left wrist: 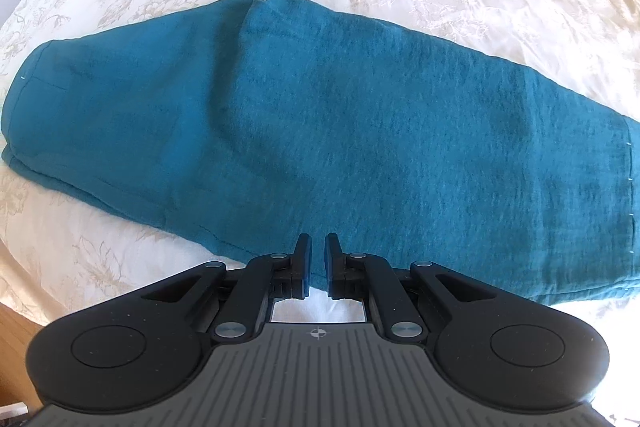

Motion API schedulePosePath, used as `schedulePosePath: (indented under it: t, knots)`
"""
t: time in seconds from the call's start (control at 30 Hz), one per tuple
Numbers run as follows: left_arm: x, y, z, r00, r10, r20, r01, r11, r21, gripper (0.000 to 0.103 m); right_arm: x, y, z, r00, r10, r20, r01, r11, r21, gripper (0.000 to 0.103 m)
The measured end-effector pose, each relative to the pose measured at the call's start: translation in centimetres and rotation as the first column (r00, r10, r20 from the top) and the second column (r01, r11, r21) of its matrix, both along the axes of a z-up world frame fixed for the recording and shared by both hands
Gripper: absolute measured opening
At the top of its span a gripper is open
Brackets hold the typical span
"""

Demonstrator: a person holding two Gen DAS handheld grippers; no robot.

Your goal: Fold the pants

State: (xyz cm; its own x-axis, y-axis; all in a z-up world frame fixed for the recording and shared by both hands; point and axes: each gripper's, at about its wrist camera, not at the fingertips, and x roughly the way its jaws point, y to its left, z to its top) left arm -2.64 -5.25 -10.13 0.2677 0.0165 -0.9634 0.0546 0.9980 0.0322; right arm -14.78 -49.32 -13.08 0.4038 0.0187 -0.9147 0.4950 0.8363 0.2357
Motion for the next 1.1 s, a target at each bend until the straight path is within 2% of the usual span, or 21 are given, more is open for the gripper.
schedulePosePath:
  t: [0.1,0.23,0.3,0.37,0.43,0.6,0.73,0.83,0.9,1.03,1.1]
  knots:
    - [-0.1,-0.2,-0.3,1.0,-0.007,-0.012,0.007,1.0,0.005,0.008,0.0,0.1,-1.1,0.999,0.011,-0.039,-0.011,1.0,-0.006,0.055]
    - [-0.2,-0.7,-0.3,1.0,-0.024,-0.016,0.024,1.0,0.004,0.008,0.3,-0.2,-1.6,0.999,-0.025,-0.028,0.025,0.999,0.026,0.056]
    - [-0.1,-1.0,-0.3,0.999,-0.031,-0.021,0.031,1.0,0.001,0.008,0.4,-0.3,-1.4,0.999,-0.035,-0.016,0.036,0.999,0.037,0.046]
    - [-0.1,-1.2,-0.3,0.999,-0.032,-0.028,0.032,0.999,-0.005,0.008,0.2,-0.2,-1.0,0.999,-0.033,0.002,0.033,0.997,0.066,0.027]
    - [-0.1,-1.3,-0.4,0.999,-0.036,-0.033,0.036,0.999,-0.004,0.008,0.1,0.3,-0.3,1.0,-0.021,0.016,0.02,0.998,0.052,0.023]
    - [-0.1,-1.4,-0.4,0.999,-0.04,-0.036,0.04,0.999,-0.01,0.008,-0.5,1.3,1.7,1.0,0.003,0.013,-0.003,1.0,-0.018,0.023]
    - [0.2,-1.4,-0.5,0.998,-0.051,-0.043,0.051,0.999,-0.012,0.008,-0.3,1.2,0.0,0.998,0.011,-0.068,-0.014,0.999,-0.04,0.023]
    - [0.7,-1.4,-0.4,0.996,-0.073,-0.043,0.073,0.997,-0.008,0.008,0.3,1.6,-0.4,0.995,0.014,-0.096,-0.019,0.998,-0.054,0.024]
    - [1.0,-1.4,-0.4,0.995,-0.087,-0.041,0.086,0.996,-0.007,0.008,0.5,1.9,-0.3,0.994,0.011,-0.109,-0.018,0.998,-0.064,0.028]
    - [2.2,-1.5,-0.5,0.992,-0.117,-0.036,0.116,0.993,-0.022,0.008,0.5,2.3,0.4,0.993,-0.017,-0.12,0.005,0.995,-0.103,0.045]
    - [2.9,-1.6,-0.5,0.99,-0.135,-0.031,0.134,0.991,-0.021,0.008,0.0,2.3,1.4,0.992,-0.058,-0.111,0.045,0.993,-0.11,0.048]
